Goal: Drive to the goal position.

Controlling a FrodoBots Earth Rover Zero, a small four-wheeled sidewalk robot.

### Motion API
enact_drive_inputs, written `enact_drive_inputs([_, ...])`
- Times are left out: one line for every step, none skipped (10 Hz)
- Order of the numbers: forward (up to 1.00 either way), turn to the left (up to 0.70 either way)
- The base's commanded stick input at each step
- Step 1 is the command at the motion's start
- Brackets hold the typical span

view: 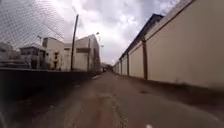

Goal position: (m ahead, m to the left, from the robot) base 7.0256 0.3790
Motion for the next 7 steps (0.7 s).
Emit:
enact_drive_inputs([0.7, 0.0])
enact_drive_inputs([0.7, 0.0])
enact_drive_inputs([0.7, 0.0])
enact_drive_inputs([0.7, 0.0])
enact_drive_inputs([0.7, 0.0])
enact_drive_inputs([0.7, 0.0])
enact_drive_inputs([0.7, 0.0])
